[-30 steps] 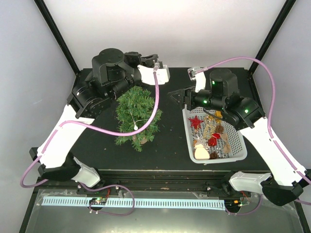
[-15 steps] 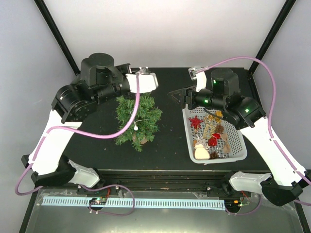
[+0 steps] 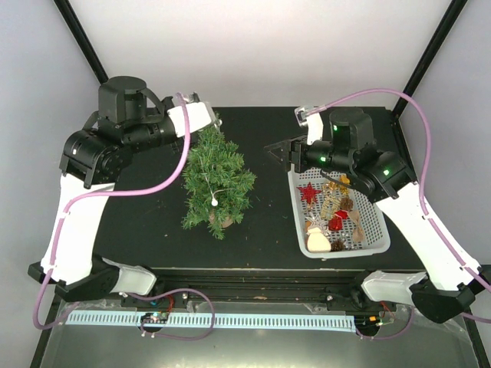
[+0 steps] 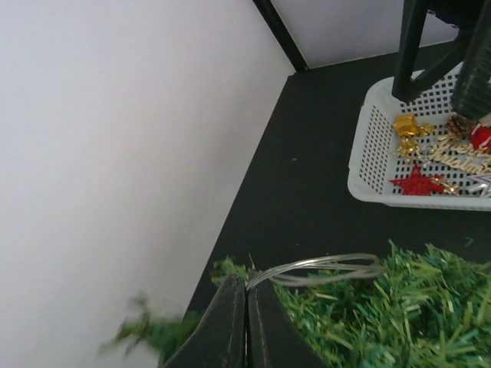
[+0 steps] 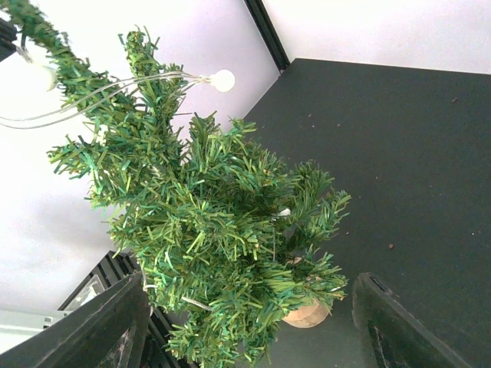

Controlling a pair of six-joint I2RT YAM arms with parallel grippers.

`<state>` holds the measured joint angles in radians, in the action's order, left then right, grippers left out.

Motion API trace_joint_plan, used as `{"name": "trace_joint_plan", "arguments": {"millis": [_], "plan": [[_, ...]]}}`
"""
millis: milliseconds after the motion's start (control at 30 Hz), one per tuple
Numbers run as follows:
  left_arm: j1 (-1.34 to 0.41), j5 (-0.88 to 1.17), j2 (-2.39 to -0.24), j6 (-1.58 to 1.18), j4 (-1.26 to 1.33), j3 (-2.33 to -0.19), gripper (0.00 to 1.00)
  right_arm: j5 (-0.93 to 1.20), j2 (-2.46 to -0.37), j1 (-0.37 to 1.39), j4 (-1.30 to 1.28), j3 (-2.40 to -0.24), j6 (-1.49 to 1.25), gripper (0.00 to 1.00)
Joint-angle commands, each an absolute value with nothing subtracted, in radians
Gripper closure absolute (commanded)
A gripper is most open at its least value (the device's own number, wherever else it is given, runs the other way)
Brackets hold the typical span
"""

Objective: Decorate the small christmas tree

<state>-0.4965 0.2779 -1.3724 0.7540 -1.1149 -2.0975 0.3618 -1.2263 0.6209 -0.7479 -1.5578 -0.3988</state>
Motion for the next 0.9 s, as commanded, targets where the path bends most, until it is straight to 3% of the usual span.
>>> {"name": "trace_joint_plan", "arguments": {"millis": [0, 367, 867], "plan": [[-0.434, 0.418, -1.31, 0.718, -1.134, -2.048, 0.99, 0.371, -1.235, 0.614, -0.74, -1.565, -0.389, 0.27], [-0.367, 0.446, -1.198, 0.716, -1.085, -1.886, 0.98, 0.382, -1.252, 0.615, -0.73, -1.568, -0.392, 0.27], [-0.242, 0.476, -1.214, 0.709, -0.942, -1.742, 0.98, 0.391, -1.261, 0.615, -0.738, -1.577, -0.397, 0.27]]}}
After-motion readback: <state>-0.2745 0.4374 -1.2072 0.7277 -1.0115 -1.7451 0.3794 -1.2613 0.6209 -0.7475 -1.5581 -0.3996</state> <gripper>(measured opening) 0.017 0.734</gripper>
